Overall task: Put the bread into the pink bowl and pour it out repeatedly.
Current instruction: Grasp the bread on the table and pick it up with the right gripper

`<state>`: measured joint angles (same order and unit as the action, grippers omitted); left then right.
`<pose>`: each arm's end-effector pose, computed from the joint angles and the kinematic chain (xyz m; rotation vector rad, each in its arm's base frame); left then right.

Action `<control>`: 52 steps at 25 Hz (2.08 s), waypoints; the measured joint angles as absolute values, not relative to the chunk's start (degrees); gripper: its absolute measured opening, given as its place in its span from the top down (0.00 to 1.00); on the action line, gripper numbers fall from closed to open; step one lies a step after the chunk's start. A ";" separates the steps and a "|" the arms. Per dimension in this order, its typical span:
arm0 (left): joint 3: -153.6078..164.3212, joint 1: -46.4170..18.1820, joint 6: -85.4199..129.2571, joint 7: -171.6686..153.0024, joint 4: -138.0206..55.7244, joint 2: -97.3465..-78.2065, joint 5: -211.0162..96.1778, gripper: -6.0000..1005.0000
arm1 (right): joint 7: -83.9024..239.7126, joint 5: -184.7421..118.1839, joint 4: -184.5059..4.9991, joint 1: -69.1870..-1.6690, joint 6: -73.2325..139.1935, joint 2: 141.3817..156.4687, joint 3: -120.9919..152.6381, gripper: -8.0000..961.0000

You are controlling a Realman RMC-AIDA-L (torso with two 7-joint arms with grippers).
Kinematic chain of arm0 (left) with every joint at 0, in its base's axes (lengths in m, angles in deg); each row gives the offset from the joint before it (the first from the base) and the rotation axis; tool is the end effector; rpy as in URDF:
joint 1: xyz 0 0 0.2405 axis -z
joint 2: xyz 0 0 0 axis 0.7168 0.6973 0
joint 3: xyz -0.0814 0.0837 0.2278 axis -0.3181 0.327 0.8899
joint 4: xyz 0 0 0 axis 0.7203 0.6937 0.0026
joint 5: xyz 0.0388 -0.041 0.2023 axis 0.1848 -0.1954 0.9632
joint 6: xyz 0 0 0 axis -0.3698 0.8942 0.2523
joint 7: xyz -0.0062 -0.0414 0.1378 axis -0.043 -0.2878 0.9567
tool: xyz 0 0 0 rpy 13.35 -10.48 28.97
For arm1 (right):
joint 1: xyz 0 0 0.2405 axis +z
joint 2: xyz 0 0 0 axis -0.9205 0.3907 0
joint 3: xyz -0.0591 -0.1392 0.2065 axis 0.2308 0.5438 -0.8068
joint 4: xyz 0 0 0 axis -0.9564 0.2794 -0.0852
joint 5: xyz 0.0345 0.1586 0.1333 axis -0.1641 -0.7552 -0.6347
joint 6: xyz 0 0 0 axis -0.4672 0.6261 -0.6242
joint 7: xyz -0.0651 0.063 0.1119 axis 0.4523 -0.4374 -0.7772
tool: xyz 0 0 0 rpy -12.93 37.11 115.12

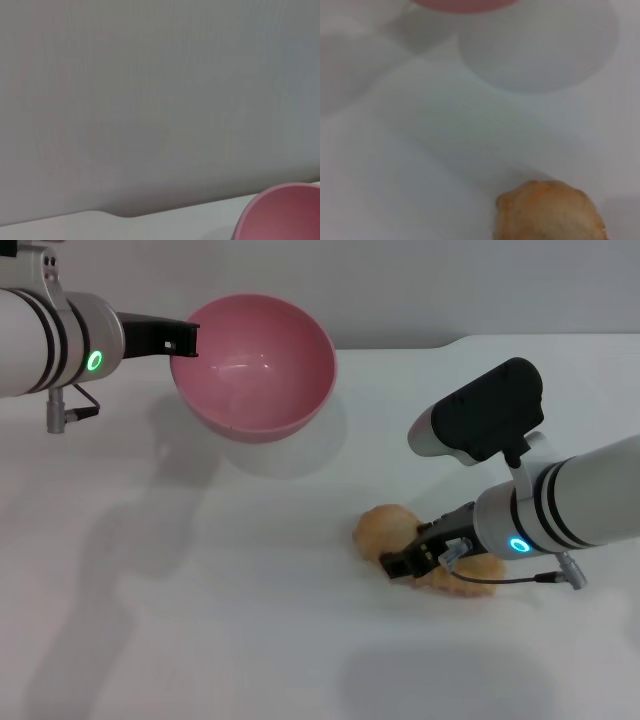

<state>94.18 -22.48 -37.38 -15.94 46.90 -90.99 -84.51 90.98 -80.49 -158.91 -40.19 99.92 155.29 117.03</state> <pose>-0.1581 0.3908 0.0237 -1.9510 -0.9918 -0.1527 0.1886 0.3274 -0.0961 -2.4674 1.0093 -0.3142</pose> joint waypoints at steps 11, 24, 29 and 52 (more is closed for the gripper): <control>94.68 -22.50 -37.38 -15.74 47.00 -90.98 -84.53 0.96 | 91.21 -76.77 -160.07 -39.93 101.41 155.15 117.40 0.47; 94.85 -22.41 -37.31 -15.55 46.97 -90.99 -84.52 0.96 | 91.26 -76.55 -161.90 -40.46 102.16 155.04 117.04 0.58; 94.91 -22.32 -37.29 -15.46 46.98 -90.99 -84.52 0.96 | 91.27 -76.54 -162.33 -40.65 102.31 155.04 117.00 0.63; 94.98 -21.98 -37.10 -15.42 47.35 -90.98 -84.53 0.96 | 92.28 -76.54 -168.80 -41.52 105.54 154.86 115.93 0.77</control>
